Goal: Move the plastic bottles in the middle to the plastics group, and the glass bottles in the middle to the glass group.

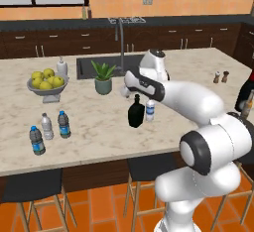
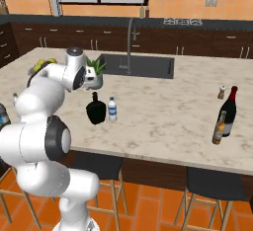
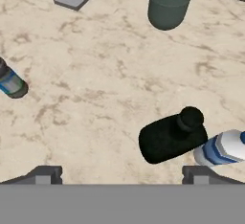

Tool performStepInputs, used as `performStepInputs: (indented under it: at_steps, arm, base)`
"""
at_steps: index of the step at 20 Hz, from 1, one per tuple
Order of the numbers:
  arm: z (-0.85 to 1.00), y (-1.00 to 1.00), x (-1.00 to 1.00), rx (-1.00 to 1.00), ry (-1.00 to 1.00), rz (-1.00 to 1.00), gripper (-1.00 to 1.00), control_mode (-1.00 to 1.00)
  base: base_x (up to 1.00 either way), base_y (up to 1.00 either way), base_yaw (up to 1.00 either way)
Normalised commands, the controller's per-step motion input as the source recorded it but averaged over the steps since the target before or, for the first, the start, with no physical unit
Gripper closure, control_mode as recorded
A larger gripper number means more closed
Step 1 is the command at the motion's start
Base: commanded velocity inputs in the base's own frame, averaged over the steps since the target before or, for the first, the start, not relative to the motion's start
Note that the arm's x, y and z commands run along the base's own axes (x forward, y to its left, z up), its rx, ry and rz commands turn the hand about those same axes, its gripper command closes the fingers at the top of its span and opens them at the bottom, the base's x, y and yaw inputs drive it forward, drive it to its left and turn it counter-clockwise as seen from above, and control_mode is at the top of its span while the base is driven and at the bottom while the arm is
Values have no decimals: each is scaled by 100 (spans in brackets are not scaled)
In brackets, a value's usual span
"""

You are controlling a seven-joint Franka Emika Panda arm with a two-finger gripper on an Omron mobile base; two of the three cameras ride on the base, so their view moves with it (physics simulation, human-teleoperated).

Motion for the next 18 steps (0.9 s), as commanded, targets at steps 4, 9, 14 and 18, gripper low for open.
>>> performStepInputs:
  at_steps: [4,9,14,18]
  arm:
    - [0,-36,0,-11,0,-17,-100,-100]
    - [-1,-16,0,-7,-2,-14,-100,-100]
    - [-15,-33,0,0,-3,-3,-100,-100]
    - [-47,-31,28,1,0,0,-100,-100]
  base:
    - [0,0,0]
    - [0,0,0]
    - [0,0,0]
    - [0,0,0]
